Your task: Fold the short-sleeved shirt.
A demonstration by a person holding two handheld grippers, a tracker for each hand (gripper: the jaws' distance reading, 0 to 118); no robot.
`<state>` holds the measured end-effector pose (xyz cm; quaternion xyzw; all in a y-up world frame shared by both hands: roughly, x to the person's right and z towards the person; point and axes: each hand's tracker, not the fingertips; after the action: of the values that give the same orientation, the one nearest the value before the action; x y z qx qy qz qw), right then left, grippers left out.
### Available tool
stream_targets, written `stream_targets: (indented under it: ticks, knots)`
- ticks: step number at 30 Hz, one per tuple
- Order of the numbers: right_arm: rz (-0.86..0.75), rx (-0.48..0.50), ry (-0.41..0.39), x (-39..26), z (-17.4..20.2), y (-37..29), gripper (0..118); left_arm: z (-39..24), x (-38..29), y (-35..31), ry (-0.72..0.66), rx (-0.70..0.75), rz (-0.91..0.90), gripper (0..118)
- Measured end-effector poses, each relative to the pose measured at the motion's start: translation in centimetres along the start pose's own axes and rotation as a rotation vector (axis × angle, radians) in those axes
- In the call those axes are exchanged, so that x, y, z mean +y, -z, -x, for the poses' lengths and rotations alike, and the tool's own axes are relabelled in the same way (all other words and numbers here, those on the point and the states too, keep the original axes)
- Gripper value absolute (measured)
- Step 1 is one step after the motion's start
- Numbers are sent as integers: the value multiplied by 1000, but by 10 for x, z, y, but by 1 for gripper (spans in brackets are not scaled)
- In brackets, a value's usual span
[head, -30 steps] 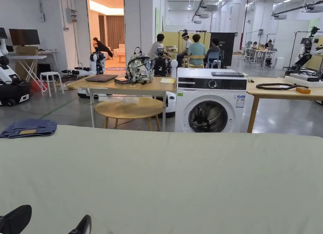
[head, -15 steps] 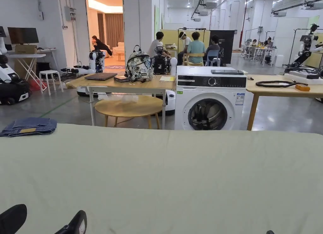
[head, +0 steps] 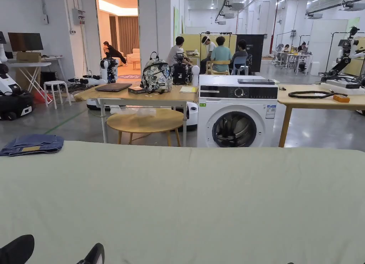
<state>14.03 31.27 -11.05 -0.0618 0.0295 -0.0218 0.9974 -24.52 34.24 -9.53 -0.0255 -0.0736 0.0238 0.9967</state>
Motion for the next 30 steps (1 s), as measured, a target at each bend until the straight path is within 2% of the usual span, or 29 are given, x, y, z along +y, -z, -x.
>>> stream_targets:
  ticks: [6, 10, 15, 19, 22, 25, 30]
  knots:
    - [30, -31, 17, 8, 2, 4, 105, 0, -1, 1, -5, 0, 10, 99]
    - [78, -51, 60, 9, 0, 12, 105, 0, -1, 3, -23, -15, 16, 99]
    - [96, -66, 47, 13, -2, 17, 105, -2, 0, 6, -31, -31, 26, 99]
    - [110, -80, 97, 16, -2, 17, 105, -3, 1, 8, -39, -40, 26, 99]
    - [146, -64, 175, 15, -4, 19, 105, -5, 1, 10, -39, -50, 30, 99]
    - [213, -77, 200, 13, -7, 25, 105, -7, 1, 10, -33, -57, 32, 99]
    - [174, -74, 217, 3, -12, 28, 105, -8, 0, 11, -28, -63, 38, 99]
